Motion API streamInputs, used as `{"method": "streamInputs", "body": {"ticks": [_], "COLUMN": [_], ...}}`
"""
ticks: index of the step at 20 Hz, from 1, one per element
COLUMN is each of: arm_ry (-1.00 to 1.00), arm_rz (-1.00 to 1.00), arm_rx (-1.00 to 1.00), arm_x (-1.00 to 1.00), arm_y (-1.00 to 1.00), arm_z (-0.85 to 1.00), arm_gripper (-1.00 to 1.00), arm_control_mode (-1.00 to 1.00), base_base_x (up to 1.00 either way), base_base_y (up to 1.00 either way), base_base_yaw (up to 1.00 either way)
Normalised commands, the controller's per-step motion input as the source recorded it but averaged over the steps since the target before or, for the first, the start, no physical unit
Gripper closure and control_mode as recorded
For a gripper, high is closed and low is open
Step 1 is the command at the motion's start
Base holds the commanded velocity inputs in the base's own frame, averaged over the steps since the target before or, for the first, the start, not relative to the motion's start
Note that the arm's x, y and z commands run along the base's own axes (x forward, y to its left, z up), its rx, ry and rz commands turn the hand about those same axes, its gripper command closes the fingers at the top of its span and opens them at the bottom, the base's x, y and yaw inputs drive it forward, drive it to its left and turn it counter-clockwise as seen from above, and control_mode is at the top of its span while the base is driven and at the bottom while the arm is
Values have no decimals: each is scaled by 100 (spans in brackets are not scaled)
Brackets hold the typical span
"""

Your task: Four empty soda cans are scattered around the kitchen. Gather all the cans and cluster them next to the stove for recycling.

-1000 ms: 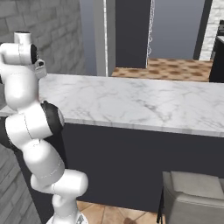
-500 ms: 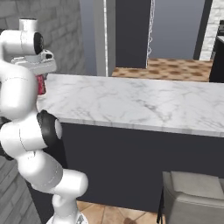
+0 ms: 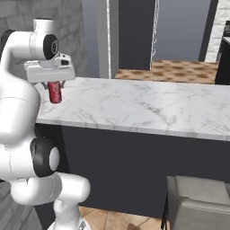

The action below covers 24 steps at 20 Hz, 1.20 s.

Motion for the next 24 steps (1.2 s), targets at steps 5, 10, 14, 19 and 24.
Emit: {"method": "streamInputs", "body": {"ticks": [5, 10, 14, 19, 24], "arm_ry": [-1, -6, -7, -1, -4], "arm_rz": [-30, -22, -19, -17, -3], "arm_rx": [-6, -9, -9, 0, 0], "arm_x": [-52, -76, -71, -29, -8], "arm_y": [-59, -39, -29, -24, -30], "arm_z": [0, -12, -10, 0, 0], "arm_gripper": [100, 100, 100, 100, 100], "arm_control_mode": [-100, -100, -100, -100, -100], "base_base_x": [0, 0, 0, 0, 0], "base_base_y": [0, 0, 0, 0, 0], "base_base_yaw": [0, 0, 0, 0, 0]}}
